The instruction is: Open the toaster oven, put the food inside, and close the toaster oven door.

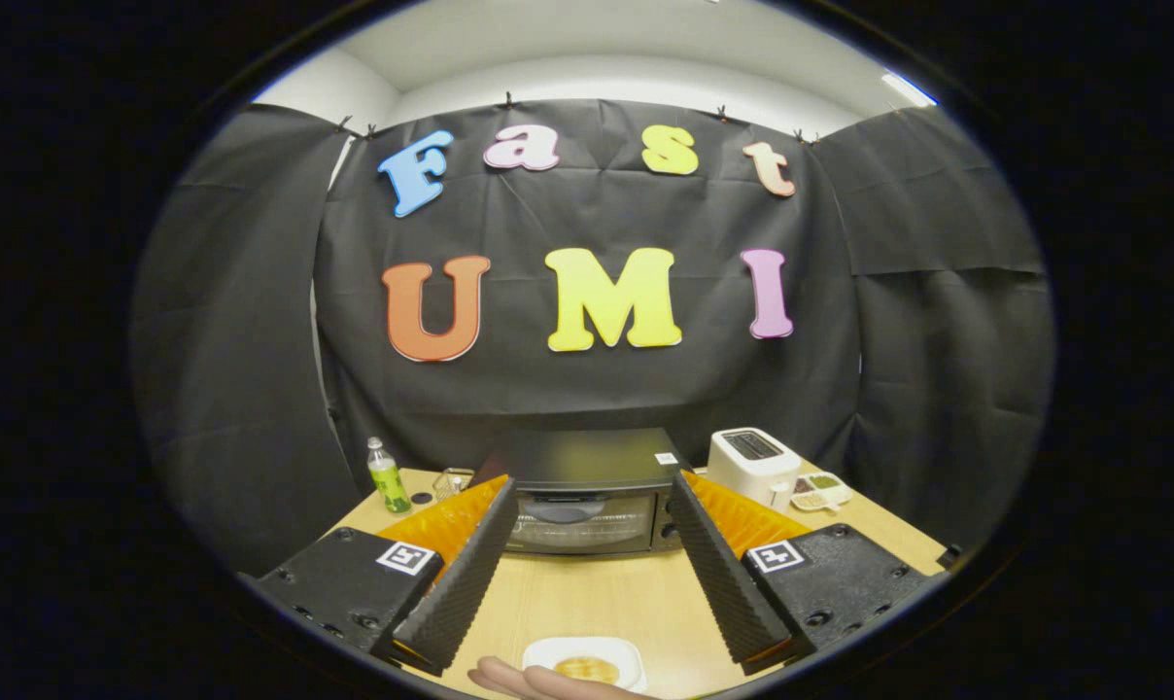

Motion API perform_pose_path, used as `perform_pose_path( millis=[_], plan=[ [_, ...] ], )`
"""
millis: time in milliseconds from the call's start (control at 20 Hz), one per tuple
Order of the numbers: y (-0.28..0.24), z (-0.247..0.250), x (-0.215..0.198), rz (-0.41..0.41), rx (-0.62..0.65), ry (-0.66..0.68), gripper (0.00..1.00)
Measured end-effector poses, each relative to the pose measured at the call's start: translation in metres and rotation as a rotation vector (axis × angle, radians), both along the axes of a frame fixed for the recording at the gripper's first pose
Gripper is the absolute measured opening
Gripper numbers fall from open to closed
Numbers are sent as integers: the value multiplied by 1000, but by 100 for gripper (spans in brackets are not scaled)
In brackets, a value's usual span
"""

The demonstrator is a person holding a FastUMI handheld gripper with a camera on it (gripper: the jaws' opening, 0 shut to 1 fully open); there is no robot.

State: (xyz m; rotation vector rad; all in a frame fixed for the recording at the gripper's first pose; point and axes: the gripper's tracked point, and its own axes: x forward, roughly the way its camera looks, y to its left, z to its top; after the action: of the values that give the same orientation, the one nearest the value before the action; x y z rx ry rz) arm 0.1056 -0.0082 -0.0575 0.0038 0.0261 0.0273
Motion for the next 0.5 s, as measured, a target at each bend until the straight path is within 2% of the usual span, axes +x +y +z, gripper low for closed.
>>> perform_pose_path(
  millis=[300, 500],
  plan=[
    [12, -38, 77, 3, -22, 64, 100],
    [31, -76, 132, 7, -27, 164, 100]
  ],
)
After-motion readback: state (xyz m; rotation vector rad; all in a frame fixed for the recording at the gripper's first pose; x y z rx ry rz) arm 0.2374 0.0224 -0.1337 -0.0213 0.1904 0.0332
